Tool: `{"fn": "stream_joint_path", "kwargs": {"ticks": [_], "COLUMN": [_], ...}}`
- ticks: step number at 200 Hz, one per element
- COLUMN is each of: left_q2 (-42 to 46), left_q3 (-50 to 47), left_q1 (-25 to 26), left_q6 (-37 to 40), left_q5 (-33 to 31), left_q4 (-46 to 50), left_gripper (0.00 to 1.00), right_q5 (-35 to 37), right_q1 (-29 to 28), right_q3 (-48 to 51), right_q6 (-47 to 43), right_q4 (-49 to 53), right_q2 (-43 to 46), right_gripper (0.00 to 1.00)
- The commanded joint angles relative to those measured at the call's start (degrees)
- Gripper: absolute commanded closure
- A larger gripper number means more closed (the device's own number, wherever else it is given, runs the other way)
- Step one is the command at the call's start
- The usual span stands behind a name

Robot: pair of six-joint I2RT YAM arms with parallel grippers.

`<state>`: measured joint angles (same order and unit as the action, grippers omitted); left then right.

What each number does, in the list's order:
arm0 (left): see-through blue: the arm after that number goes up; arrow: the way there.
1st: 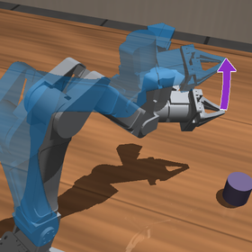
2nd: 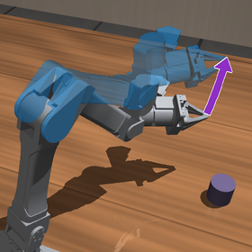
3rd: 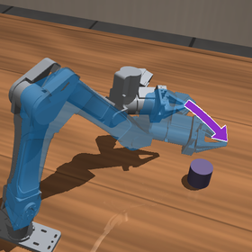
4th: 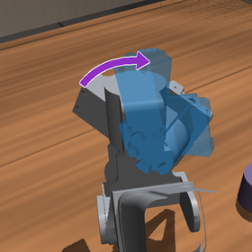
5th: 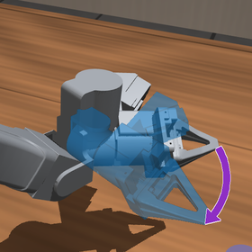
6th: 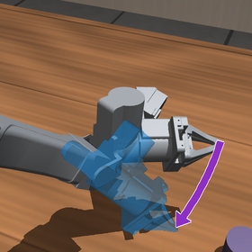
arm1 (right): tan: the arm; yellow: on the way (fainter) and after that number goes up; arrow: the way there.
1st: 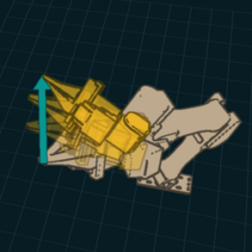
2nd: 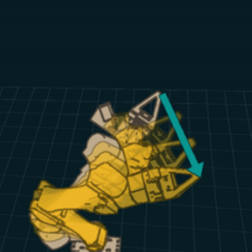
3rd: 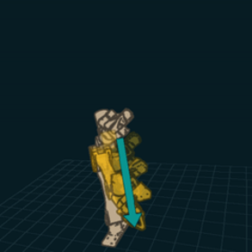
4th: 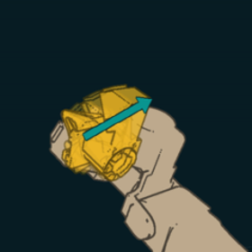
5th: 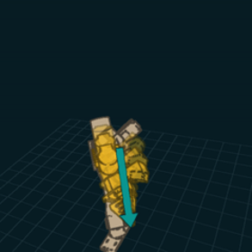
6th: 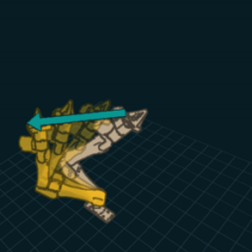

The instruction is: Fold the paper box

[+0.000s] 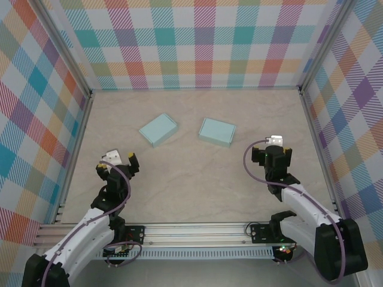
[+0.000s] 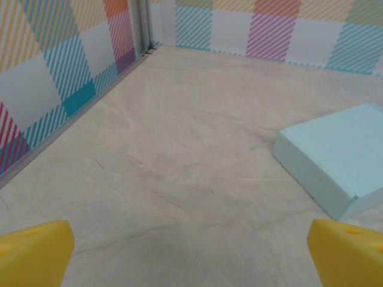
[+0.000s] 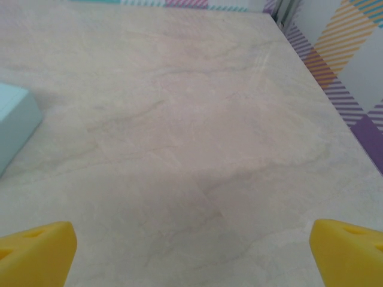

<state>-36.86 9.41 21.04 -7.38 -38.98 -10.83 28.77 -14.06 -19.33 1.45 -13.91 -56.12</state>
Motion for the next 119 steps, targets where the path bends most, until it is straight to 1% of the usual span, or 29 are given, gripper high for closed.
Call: {"fn": "stream_joint_path", "kwargs": {"ticks": [1, 38, 53, 65, 82, 119], "left_q2": [-3.08, -9.93, -13.92, -17.9, -23.67, -38.27], "left_q3": [-2.22, -3.74, -3.24, -2.1, -0.75, 1.13], "left_q1": [-2.88, -8.96, -10.41, -10.99, -11.26, -11.53], "left_q6": [6.19, 6.26, 6.55, 7.3, 9.09, 11.47], "left_q5": [5.95, 14.05, 15.81, 16.05, 18.44, 24.58], "left_q4": [-13.22, -22.66, -25.7, -27.58, -31.9, -46.78], "left_gripper": [0.0, 0.0, 0.0, 0.0, 0.0, 0.0], "right_q5": [-7.2, -9.64, -10.46, -11.01, -11.9, -14.65], "right_q1": [1.85, 4.2, 4.73, 5.38, 6.49, 7.69], "right_q3": [1.76, 2.28, 2.28, 2.2, 1.85, 1.92], "right_q6": [-1.87, -2.36, -2.76, -2.86, -2.59, -2.48], "right_q4": [-13.73, -21.73, -25.64, -27.14, -28.04, -30.77], "right_q2": [-1.92, -8.51, -10.97, -12.6, -14.59, -17.55], "right_gripper": [0.0, 0.0, 0.0, 0.0, 0.0, 0.0]}}
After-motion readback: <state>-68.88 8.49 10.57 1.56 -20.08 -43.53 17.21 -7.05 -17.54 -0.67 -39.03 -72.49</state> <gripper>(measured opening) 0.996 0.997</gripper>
